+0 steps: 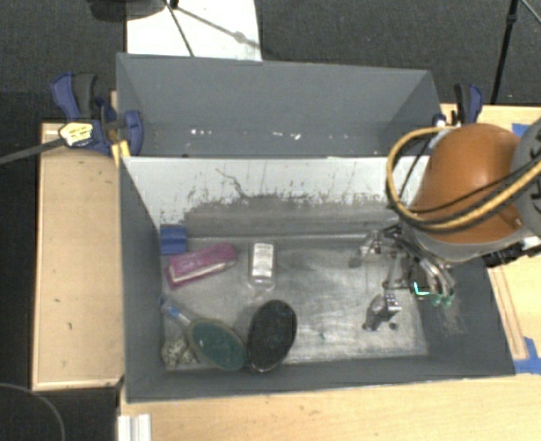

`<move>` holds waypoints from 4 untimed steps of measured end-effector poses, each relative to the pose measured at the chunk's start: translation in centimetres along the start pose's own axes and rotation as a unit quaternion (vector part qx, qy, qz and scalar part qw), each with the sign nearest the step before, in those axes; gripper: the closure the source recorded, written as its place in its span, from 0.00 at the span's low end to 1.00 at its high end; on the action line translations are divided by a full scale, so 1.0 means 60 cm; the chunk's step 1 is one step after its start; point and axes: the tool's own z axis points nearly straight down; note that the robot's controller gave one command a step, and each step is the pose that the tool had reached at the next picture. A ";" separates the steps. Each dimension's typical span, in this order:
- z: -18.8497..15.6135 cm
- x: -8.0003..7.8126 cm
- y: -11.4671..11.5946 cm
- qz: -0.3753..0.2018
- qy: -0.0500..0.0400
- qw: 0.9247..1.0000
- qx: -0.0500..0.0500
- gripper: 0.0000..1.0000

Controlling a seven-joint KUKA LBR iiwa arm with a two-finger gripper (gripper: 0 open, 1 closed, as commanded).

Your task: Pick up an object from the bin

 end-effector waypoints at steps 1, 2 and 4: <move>0.166 0.029 0.168 -0.239 -0.009 0.971 0.001 0.00; 0.165 0.038 0.258 -0.414 -0.011 0.910 0.004 0.00; -0.098 0.040 0.284 -0.462 -0.007 0.887 0.002 1.00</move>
Offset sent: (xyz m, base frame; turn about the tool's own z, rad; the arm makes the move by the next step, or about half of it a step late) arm -0.0202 0.1008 -0.1021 -0.4847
